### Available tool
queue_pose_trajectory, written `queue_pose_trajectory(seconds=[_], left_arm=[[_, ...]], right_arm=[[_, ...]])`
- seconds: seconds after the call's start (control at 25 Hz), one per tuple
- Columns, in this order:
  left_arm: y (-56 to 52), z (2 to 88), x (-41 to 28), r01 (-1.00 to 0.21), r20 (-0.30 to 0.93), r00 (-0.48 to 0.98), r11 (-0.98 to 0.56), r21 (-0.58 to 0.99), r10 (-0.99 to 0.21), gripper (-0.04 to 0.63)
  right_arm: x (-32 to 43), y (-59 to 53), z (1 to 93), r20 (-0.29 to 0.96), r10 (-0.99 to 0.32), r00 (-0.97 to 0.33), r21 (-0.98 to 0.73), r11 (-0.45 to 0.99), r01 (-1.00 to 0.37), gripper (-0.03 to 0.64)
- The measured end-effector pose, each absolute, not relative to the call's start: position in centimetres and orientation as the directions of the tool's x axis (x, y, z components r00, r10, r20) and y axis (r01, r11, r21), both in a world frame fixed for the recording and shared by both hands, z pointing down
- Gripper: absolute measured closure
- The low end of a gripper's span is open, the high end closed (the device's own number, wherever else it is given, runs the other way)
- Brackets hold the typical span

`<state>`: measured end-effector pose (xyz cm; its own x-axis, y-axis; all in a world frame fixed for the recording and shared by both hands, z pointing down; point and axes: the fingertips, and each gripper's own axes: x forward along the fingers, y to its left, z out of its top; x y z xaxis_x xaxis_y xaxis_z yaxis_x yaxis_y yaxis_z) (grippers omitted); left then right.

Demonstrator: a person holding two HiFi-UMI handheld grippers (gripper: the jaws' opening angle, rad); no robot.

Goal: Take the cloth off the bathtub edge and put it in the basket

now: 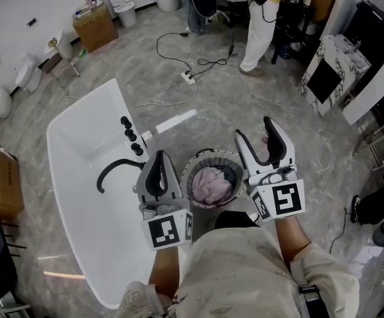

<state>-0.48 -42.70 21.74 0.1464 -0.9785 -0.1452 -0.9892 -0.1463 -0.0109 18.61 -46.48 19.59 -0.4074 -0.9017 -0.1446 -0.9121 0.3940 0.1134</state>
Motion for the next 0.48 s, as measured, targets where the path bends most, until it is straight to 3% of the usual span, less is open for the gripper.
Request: queue_pose_trajectory(seconds=[0.16,0.48], left_arm=[[-42.74,21.74,-0.46,-0.989,-0.145,0.148,-0.147,-0.014,-0.978,0.592],[-43.04,21.58,-0.25,-0.989,-0.145,0.150,-0.149,-0.016,-0.978,0.592]], right_arm=[[18.99,-46.51,19.32,-0.156,-0.907,-0.392,0.114,0.378,-0.919,0.409],[19.71,-46.60,19.04,-0.183,-0.915,-0.360,0.090,0.349,-0.933,0.604]])
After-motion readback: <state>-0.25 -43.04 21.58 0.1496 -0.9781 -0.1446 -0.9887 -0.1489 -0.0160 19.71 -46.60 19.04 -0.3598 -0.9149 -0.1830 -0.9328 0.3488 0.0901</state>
